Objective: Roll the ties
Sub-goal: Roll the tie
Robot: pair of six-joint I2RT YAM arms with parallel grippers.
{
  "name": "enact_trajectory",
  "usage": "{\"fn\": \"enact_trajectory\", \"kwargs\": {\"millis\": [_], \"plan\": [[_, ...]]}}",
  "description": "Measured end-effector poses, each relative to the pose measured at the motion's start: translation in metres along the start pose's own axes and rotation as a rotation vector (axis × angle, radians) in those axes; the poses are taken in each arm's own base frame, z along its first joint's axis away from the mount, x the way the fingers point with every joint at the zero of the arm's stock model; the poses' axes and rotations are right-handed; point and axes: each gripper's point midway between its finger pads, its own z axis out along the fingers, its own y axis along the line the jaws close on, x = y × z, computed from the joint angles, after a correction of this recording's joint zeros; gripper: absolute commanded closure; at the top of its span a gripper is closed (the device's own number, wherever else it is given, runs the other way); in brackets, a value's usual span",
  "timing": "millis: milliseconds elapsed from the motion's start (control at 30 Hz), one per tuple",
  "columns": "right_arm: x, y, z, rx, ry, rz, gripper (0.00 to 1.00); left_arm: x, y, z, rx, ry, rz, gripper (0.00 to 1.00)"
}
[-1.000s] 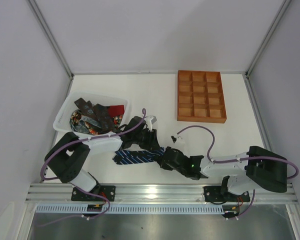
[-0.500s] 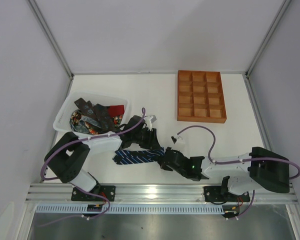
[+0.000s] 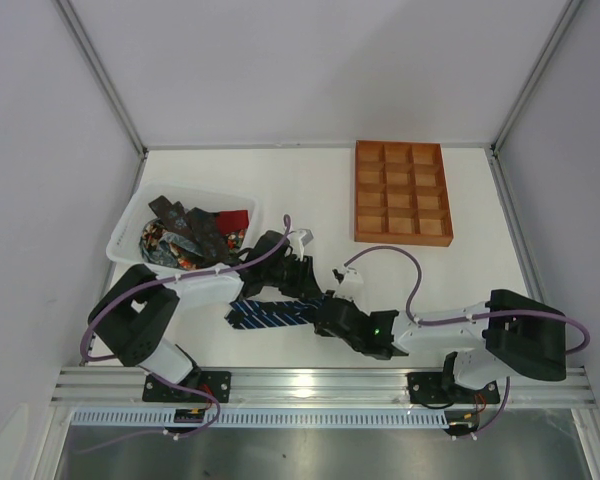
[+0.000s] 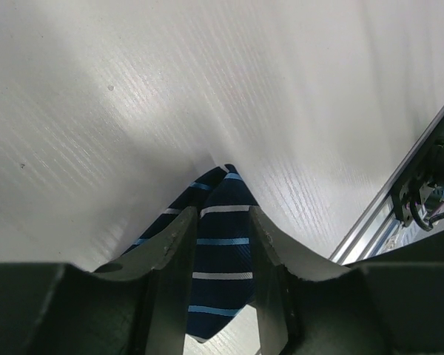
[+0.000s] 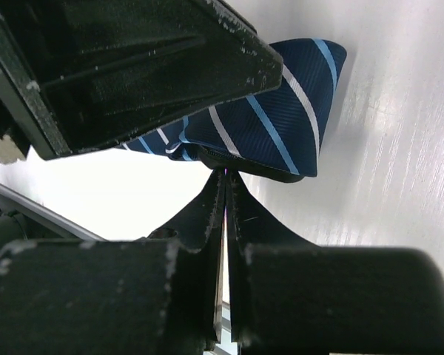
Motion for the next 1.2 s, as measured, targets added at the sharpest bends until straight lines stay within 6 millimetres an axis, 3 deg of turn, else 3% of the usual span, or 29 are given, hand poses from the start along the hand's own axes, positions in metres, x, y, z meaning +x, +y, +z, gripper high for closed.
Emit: {"fn": "enact_trajectory", "kwargs": {"millis": [133,400,567,800,1000,1200], "plan": [[0.006,0.0,-0.003,0.001,0.012,-0.018,1.0,0.001,0.0,0.0,-0.001,0.001,0.0,0.54],[0.025,0.003,-0.025,-0.009,0.047,-0.052,1.0,-0.009,0.014,-0.005,-0.027,-0.012,-0.038,0.54],[0.025,-0.012,-0.031,0.015,0.041,-0.035,1.0,-0.026,0.018,-0.01,-0.036,-0.041,-0.058,0.62],[0.019,-0.023,-0.028,0.056,0.024,-0.04,1.0,-0.05,0.018,-0.001,-0.045,-0.027,-0.061,0.85],[0.007,-0.022,-0.023,0.066,0.003,-0.037,1.0,-0.036,0.038,0.018,-0.096,0.076,-0.102,0.88],[0.006,-0.015,-0.022,0.054,0.006,-0.048,1.0,-0.019,0.046,0.022,-0.112,0.142,-0.119,0.9]]}}
